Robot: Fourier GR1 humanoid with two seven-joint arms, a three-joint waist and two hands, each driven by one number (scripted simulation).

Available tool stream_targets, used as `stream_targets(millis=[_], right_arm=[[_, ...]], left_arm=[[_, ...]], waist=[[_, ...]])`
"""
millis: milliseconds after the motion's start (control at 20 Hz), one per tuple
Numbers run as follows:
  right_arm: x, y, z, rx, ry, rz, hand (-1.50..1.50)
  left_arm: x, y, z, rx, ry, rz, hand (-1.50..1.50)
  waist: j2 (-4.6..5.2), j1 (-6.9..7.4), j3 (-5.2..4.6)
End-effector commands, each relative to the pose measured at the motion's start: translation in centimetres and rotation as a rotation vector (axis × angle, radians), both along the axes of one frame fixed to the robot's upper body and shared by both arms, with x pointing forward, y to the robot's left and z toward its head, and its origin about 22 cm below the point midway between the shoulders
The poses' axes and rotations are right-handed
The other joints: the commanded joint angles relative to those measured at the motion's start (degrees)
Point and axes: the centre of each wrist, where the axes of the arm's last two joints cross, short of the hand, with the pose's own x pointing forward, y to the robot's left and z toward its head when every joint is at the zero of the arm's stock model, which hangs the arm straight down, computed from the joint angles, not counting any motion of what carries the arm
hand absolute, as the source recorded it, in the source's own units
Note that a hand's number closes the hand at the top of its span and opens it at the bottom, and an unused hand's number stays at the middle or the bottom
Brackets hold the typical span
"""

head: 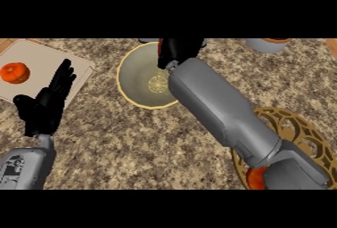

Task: Pick the bell pepper from the placemat and place it in the bowl

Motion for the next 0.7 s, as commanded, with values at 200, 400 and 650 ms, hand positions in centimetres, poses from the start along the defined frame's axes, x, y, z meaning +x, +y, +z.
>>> stream_targets(millis=[200, 400, 650], right_arm=[[1.3, -3.3, -4.9, 0.202, 0.212, -0.134, -1.50], [0.8, -3.8, -6.2, 0.299, 0.149, -0.030, -1.50], [0.6, -3.2, -2.4, 0.612, -0.161, -0.025, -1.50]], left_arm=[[-0.3, 0.5, -0.8, -0.005, 0.001, 0.017, 0.00], [0.7, 1.4, 0.7, -0.002, -0.004, 0.008, 0.00], [-0.9, 1.6, -0.1, 0.002, 0.008, 0.026, 0.00]], waist=[[0.10, -0.71, 0.09], [-0.01, -1.50, 0.14], [-0.62, -1.49, 0.30]])
